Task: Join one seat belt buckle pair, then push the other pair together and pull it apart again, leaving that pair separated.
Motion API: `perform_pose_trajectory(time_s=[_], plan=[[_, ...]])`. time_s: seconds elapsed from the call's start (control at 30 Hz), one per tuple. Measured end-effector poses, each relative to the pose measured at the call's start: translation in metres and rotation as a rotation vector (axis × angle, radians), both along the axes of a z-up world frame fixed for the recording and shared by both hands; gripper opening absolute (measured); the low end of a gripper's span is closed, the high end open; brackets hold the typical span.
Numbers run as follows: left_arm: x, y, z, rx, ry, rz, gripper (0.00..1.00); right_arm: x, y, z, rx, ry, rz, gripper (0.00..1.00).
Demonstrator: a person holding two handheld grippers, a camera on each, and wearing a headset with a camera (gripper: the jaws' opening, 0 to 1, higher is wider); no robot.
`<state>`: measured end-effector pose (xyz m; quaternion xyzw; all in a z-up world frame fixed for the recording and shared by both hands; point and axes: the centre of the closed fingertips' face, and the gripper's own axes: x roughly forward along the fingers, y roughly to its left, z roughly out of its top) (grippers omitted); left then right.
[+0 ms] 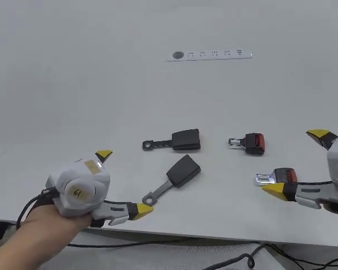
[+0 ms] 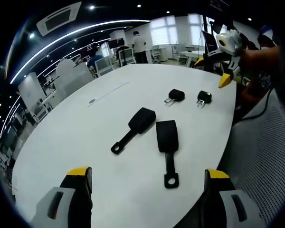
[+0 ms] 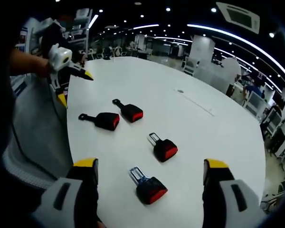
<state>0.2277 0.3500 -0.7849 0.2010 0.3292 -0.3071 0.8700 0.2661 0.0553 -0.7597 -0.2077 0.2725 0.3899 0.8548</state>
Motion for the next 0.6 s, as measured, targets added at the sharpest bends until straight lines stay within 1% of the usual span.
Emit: perform_pose_trajectory(time_s=[0.17, 0.27, 0.3, 0.33, 0.37, 0.4, 0.6], plan=[[-0.0048, 0.0025, -0.0018, 0.001, 0.009, 0.001, 1.00, -0.0018, -0.0013, -0.0031, 0.000, 0.007, -0.008, 0.96], [-0.0055, 0.0029, -0.0036, 0.001, 0.013, 0.005, 1.00, -0.0030, -0.0014, -0.0058, 0.003, 0.018, -0.017, 0.99], [-0.0056, 0.0029, -0.0040, 0.001, 0.014, 0.006, 1.00, -0.0031, -0.0013, -0.0061, 0.010, 0.024, -0.025, 1.00], [-0.0053, 0.0028, -0.0041, 0.001, 0.015, 0.007, 1.00, -0.0028, -0.0005, -0.0050, 0.035, 0.032, -0.043, 1.00], [-0.0052, 0.0025, -0.0035, -0.001, 0.015, 0.009, 1.00, -0.0028, 0.0000, -0.0039, 0.048, 0.035, -0.046, 1.00], [-0.0048, 0.0022, -0.0031, -0.001, 0.014, 0.010, 1.00, -0.0026, -0.0007, -0.0028, 0.050, 0.031, -0.047, 1.00], [-0.0061, 0.0012, -0.0029, -0.002, 0.016, 0.005, 1.00, -0.0034, -0.0064, -0.0045, 0.030, 0.024, -0.046, 1.00]])
